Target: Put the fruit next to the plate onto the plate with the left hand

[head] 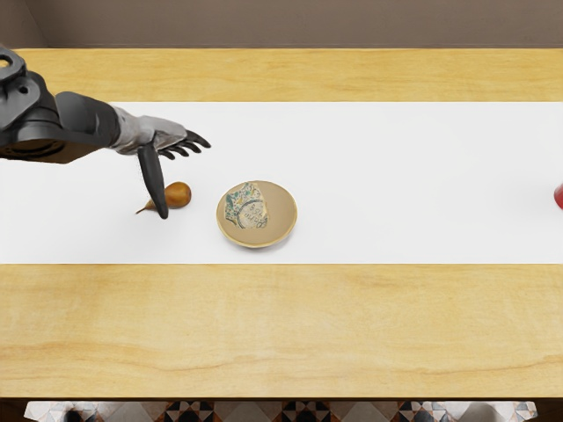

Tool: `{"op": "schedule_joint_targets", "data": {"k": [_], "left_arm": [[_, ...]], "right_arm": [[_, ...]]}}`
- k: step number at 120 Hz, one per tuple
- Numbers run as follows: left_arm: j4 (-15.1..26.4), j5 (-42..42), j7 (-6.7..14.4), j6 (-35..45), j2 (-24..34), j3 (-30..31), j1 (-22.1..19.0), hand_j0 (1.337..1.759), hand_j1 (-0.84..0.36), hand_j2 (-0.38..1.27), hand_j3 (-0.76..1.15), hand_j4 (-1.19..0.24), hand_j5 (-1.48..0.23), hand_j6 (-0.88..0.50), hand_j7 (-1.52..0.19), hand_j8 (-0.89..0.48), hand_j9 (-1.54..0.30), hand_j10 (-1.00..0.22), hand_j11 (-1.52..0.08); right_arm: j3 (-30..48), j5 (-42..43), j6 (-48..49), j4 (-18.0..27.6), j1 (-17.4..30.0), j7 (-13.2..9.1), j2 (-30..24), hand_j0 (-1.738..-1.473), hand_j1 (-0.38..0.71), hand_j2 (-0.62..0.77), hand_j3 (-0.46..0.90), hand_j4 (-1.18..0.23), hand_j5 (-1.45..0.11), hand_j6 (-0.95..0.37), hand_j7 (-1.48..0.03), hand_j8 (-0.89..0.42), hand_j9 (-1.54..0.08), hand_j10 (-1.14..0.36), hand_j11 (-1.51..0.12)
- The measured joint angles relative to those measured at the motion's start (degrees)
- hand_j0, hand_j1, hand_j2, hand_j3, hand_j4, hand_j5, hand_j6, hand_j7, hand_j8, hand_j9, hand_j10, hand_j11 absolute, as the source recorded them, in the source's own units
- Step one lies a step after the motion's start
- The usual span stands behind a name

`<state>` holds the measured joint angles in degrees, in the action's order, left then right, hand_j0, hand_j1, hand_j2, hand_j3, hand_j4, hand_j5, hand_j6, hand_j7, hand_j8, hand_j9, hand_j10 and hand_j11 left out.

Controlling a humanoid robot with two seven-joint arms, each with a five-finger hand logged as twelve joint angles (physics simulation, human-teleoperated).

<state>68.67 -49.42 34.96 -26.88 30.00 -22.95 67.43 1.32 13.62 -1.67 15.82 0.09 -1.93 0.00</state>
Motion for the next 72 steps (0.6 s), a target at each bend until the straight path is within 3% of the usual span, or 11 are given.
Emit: {"op": "schedule_joint_targets", "data": {"k": [8,24,46,72], "left_arm": [[1.7,-5.8,0.0,7.5,-1.6,0.2,-2.3,1.658,0.27,0.01,0.0,-0.06,-0.08,-0.07,-0.08,-0.06,-0.08,-0.06,-0.08],[1.7,-12.7,0.0,20.0,-3.0,4.4,-2.5,1.658,0.28,0.01,0.0,-0.06,-0.08,-0.06,-0.08,-0.06,-0.08,-0.06,-0.08],[-3.7,-15.0,0.0,26.0,-6.6,9.1,-4.7,1.658,0.28,0.01,0.0,-0.06,-0.07,-0.06,-0.07,-0.06,-0.07,-0.06,-0.07],[-5.5,-16.2,0.0,33.7,-9.1,13.0,-5.8,1.658,0.28,0.01,0.0,-0.06,-0.07,-0.06,-0.07,-0.06,-0.07,-0.06,-0.07]], "right_arm": [[0.0,0.0,0.0,0.0,0.0,0.0,0.0,-1.658,-0.35,0.0,0.0,0.0,0.0,0.0,0.0,0.0,0.0,0.0,0.0],[0.0,0.0,0.0,0.0,0.0,0.0,0.0,-1.658,-0.35,0.0,0.0,0.0,0.0,0.0,0.0,0.0,0.0,0.0,0.0],[0.0,0.0,0.0,0.0,-0.1,0.0,0.0,-1.658,-0.35,0.0,0.0,0.0,0.0,0.0,0.0,0.0,0.0,0.0,0.0],[0.0,0.0,0.0,0.0,-0.1,0.0,0.0,-1.658,-0.35,0.0,0.0,0.0,0.0,0.0,0.0,0.0,0.0,0.0,0.0]]}}
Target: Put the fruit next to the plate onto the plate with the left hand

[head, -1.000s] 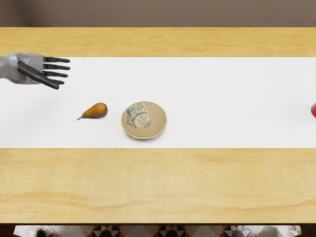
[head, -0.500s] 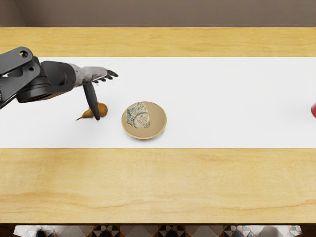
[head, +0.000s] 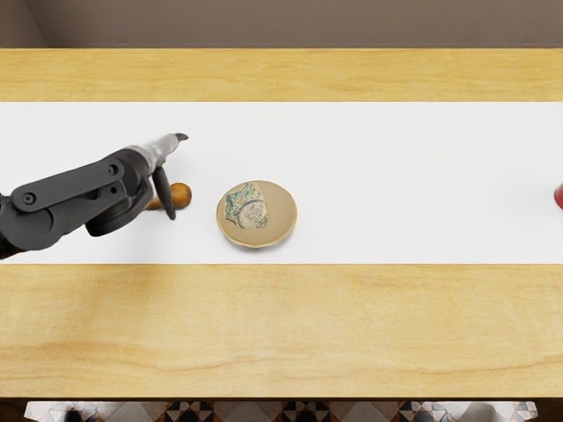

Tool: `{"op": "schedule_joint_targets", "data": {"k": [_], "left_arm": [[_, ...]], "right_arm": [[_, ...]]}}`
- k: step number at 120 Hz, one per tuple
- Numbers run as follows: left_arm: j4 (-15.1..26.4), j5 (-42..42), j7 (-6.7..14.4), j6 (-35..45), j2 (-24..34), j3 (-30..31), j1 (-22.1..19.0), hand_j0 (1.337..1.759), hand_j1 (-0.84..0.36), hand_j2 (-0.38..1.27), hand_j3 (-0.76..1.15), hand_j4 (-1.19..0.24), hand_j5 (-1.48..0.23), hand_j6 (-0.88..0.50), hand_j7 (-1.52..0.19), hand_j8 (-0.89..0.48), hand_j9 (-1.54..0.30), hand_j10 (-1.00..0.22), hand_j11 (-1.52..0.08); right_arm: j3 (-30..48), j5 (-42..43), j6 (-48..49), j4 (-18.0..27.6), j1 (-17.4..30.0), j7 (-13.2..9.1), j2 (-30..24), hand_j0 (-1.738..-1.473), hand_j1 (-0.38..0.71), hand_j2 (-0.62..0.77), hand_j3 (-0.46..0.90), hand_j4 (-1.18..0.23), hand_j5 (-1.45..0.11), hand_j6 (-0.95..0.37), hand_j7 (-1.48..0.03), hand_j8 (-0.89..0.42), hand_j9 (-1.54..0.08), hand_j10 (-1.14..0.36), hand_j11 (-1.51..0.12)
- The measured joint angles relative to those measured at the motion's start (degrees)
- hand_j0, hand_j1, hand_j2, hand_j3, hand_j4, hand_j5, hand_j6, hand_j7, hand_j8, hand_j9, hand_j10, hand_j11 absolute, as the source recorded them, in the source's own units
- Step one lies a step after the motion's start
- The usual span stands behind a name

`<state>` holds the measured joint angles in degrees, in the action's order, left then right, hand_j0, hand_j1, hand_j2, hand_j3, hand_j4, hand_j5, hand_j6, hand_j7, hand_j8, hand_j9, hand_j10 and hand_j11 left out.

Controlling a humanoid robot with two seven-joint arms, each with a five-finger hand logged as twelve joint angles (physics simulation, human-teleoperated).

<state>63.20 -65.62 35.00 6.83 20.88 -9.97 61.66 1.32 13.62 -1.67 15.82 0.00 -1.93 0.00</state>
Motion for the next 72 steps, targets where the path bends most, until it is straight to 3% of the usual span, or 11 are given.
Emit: {"op": "schedule_joint_targets", "data": {"k": [18,72], "left_arm": [[-1.1,-0.3,0.0,1.8,-0.4,0.9,-0.2,1.658,0.26,0.02,0.0,-0.08,-0.1,-0.08,-0.1,-0.08,-0.1,-0.08,-0.1],[-2.2,-0.4,0.0,2.2,-1.9,2.2,-0.4,1.658,-0.04,0.09,0.0,-0.34,-0.44,-0.34,-0.44,-0.34,-0.44,-0.34,-0.44]], "right_arm": [[0.0,0.0,0.0,0.0,0.0,0.0,0.0,-1.658,-0.35,0.0,0.0,0.0,0.0,0.0,0.0,0.0,0.0,0.0,0.0],[0.0,0.0,0.0,0.0,0.0,0.0,0.0,-1.658,-0.35,0.0,0.0,0.0,0.0,0.0,0.0,0.0,0.0,0.0,0.0]]}}
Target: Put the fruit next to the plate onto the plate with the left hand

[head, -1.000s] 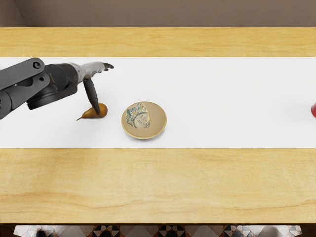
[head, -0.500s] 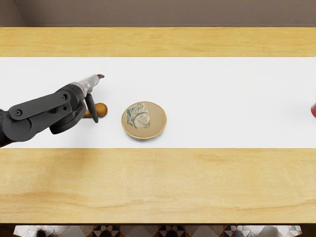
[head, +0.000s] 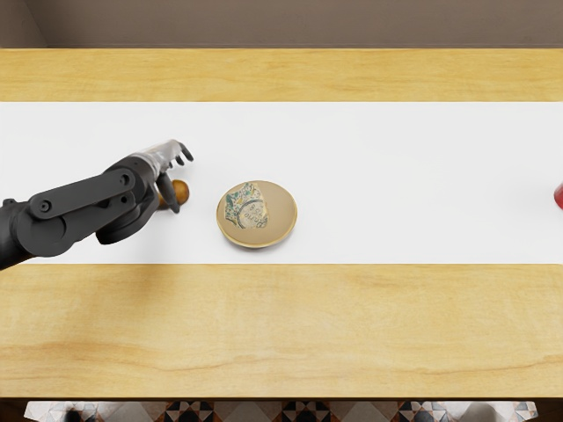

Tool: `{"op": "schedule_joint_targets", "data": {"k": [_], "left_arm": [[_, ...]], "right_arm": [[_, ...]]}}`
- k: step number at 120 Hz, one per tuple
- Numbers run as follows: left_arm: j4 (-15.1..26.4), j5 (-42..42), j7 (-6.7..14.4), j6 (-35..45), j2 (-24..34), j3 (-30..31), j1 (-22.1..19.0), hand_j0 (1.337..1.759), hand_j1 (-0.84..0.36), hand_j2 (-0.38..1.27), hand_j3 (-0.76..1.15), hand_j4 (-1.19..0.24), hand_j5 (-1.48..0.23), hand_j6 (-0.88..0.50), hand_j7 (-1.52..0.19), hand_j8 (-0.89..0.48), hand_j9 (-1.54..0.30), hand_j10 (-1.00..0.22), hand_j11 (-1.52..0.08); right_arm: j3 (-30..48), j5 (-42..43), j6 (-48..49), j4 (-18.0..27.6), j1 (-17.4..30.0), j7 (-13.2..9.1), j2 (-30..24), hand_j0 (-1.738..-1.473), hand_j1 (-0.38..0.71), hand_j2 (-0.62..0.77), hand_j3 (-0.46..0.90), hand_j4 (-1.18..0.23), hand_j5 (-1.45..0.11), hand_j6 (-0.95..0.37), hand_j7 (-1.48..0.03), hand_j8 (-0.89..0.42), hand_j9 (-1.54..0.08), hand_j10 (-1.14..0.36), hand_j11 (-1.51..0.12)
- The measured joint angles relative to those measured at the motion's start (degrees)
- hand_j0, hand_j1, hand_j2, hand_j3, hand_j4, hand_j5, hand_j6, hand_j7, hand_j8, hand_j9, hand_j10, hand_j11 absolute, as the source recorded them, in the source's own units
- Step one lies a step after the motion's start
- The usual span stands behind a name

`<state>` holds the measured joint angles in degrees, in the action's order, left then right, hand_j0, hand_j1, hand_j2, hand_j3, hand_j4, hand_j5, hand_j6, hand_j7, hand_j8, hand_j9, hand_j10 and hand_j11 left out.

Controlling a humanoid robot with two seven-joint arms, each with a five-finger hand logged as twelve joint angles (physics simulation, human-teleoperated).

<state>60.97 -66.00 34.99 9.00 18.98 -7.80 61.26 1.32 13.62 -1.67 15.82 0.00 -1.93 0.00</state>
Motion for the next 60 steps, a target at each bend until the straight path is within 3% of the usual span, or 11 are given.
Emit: {"op": "schedule_joint_targets", "data": {"k": [60], "left_arm": [[-1.5,0.9,0.0,-0.4,0.4,0.1,0.4,1.657,-0.27,0.11,0.0,-0.53,-0.69,-0.53,-0.69,-0.53,-0.69,-0.53,-0.69]], "right_arm": [[0.0,0.0,0.0,0.0,0.0,0.0,0.0,-1.658,-0.35,0.0,0.0,0.0,0.0,0.0,0.0,0.0,0.0,0.0,0.0]]}}
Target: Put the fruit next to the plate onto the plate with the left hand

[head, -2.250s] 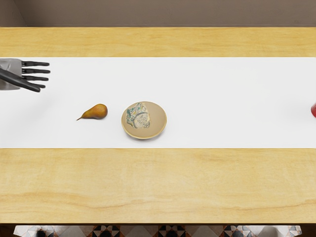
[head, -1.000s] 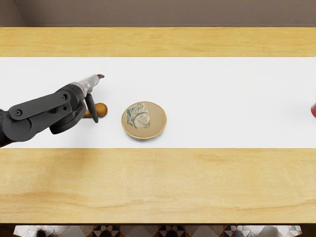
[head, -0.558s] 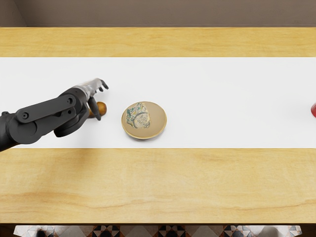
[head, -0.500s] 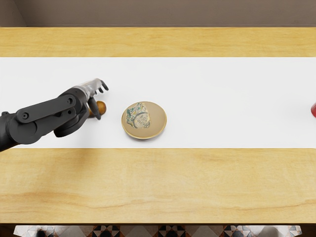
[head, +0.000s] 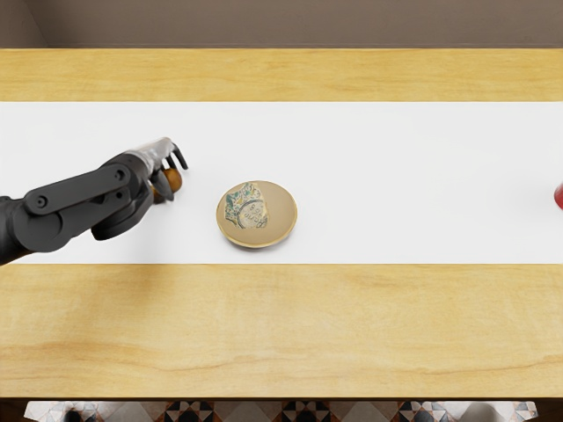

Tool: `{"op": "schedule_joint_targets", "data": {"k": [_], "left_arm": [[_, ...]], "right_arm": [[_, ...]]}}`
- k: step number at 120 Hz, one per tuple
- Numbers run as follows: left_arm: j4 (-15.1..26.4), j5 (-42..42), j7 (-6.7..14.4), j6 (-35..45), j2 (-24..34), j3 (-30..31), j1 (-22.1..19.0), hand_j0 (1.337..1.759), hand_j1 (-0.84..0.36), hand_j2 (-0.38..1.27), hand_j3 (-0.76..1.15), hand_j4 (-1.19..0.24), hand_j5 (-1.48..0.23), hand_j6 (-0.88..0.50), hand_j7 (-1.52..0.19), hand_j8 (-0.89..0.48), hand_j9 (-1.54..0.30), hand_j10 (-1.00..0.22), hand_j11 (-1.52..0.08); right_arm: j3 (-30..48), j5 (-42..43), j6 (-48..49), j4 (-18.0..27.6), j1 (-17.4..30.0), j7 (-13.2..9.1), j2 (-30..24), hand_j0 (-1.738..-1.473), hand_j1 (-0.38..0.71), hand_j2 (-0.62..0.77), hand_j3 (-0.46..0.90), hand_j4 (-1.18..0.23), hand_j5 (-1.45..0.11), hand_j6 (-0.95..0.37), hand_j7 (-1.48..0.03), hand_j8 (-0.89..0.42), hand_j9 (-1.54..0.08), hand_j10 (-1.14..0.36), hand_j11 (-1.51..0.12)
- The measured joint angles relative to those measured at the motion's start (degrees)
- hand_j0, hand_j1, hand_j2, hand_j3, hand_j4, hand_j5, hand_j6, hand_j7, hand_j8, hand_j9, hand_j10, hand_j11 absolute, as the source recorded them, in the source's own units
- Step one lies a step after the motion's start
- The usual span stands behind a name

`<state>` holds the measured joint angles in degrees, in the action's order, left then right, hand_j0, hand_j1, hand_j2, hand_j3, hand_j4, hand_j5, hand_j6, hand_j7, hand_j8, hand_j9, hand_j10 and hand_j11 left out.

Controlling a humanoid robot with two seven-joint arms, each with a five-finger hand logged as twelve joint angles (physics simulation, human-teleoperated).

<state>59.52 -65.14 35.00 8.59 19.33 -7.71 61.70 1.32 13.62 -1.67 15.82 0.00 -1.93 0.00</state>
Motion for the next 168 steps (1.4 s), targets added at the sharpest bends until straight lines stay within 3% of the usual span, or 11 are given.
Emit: {"op": "schedule_joint_targets", "data": {"k": [60,72,87,106,115,145,155,162,168], "left_arm": [[-0.3,5.3,0.1,-1.6,0.1,0.0,0.8,1.655,-0.29,0.25,-0.03,-0.67,-0.86,-0.5,-0.87,-0.51,-0.88,-0.67,-0.87],[-0.4,7.9,0.1,-2.3,0.1,0.0,3.0,1.657,-0.29,0.37,-0.03,-0.69,-0.89,-0.53,-0.9,-0.54,-0.9,-0.69,-0.9],[-0.4,17.4,0.0,-8.4,1.7,-0.5,7.4,1.656,-0.3,0.35,-0.02,-0.7,-0.91,-0.5,-0.92,-0.51,-0.92,-0.68,-0.92],[-0.6,25.9,0.0,-16.9,1.7,-2.2,9.5,1.656,-0.33,0.38,-0.01,-0.7,-0.94,-0.47,-0.94,-0.47,-0.94,-0.65,-0.93],[-0.7,27.7,0.0,-19.3,1.6,-3.1,9.8,1.657,-0.36,0.47,-0.01,-0.7,-0.94,-0.47,-0.94,-0.49,-0.94,-0.65,-0.93],[-0.7,31.8,0.0,-24.0,-1.9,-3.7,12.1,1.657,-0.38,0.48,0.0,-0.7,-0.96,-0.46,-0.95,-0.47,-0.94,-0.63,-0.93],[-0.7,32.3,0.0,-24.3,-3.3,-3.4,12.0,1.658,-0.41,0.57,0.0,-0.7,-0.97,-0.47,-0.95,-0.46,-0.94,-0.64,-0.93],[-0.7,32.3,0.0,-24.4,-3.3,-3.3,12.0,1.658,-0.39,0.56,0.0,-0.69,-0.96,-0.49,-0.94,-0.48,-0.93,-0.66,-0.93],[-0.7,32.2,0.0,-24.4,-3.3,-3.6,11.9,1.658,-0.28,0.45,0.0,-0.58,-0.8,-0.42,-0.78,-0.41,-0.78,-0.55,-0.77]], "right_arm": [[0.0,0.0,0.0,0.0,0.0,0.0,0.0,-1.658,-0.35,0.0,0.0,0.0,0.0,0.0,0.0,0.0,0.0,0.0,0.0],[0.0,0.0,0.0,0.0,0.0,0.0,0.0,-1.658,-0.35,0.0,0.0,0.0,0.0,0.0,0.0,0.0,0.0,0.0,0.0],[0.0,0.0,0.0,0.0,0.0,0.0,0.0,-1.658,-0.35,0.0,0.0,0.0,0.0,0.0,0.0,0.0,0.0,0.0,0.0],[0.0,0.0,0.0,0.0,0.0,0.0,0.0,-1.658,-0.35,0.0,0.0,0.0,0.0,0.0,0.0,0.0,0.0,0.0,0.0],[0.0,0.0,0.0,0.0,0.0,0.0,0.0,-1.658,-0.35,0.0,0.0,0.0,0.0,0.0,0.0,0.0,0.0,0.0,0.0],[0.0,0.0,0.0,0.0,-0.1,0.0,0.0,-1.658,-0.35,0.0,0.0,0.0,0.0,0.0,0.0,0.0,0.0,0.0,0.0],[0.0,0.0,0.0,0.0,-0.1,0.0,0.0,-1.658,-0.35,0.0,0.0,0.0,0.0,0.0,0.0,0.0,0.0,0.0,0.0],[0.0,0.0,0.0,0.0,-0.1,0.0,0.0,-1.658,-0.35,0.0,0.0,0.0,0.0,0.0,0.0,0.0,0.0,0.0,0.0],[0.0,0.0,0.0,0.0,-0.1,0.0,0.0,-1.658,-0.35,0.0,0.0,0.0,0.0,0.0,0.0,0.0,0.0,0.0,0.0]]}}
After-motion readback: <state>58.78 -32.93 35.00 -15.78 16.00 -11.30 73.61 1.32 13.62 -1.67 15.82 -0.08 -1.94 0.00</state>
